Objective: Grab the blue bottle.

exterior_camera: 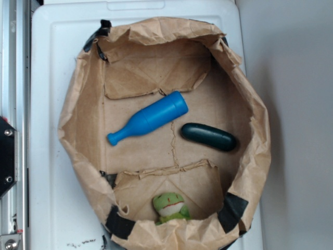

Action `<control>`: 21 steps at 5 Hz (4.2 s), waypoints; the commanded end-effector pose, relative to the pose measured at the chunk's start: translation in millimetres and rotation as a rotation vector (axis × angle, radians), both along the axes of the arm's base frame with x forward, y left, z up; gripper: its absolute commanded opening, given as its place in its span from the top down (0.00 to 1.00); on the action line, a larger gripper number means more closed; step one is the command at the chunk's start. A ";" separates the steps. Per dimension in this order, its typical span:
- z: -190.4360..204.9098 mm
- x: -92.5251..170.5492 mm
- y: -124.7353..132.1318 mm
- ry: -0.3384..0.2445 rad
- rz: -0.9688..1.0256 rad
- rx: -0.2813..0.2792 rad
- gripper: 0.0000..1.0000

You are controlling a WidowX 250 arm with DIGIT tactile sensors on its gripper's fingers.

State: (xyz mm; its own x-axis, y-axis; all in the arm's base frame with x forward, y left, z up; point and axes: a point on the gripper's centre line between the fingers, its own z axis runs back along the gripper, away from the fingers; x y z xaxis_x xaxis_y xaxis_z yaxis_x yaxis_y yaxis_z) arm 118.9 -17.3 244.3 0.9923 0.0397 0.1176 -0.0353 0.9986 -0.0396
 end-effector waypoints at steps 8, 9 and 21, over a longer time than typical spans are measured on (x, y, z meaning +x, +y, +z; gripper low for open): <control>-38.0 129.7 27.8 -0.140 0.004 -0.055 0.00; -87.6 129.3 34.3 -0.147 0.003 0.029 0.00; -118.9 129.0 46.4 -0.072 0.212 0.031 1.00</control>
State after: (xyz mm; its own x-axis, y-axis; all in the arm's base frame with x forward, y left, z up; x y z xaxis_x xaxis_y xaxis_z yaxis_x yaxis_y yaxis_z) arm 241.4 22.1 108.7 0.9635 0.2331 0.1316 -0.2339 0.9722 -0.0096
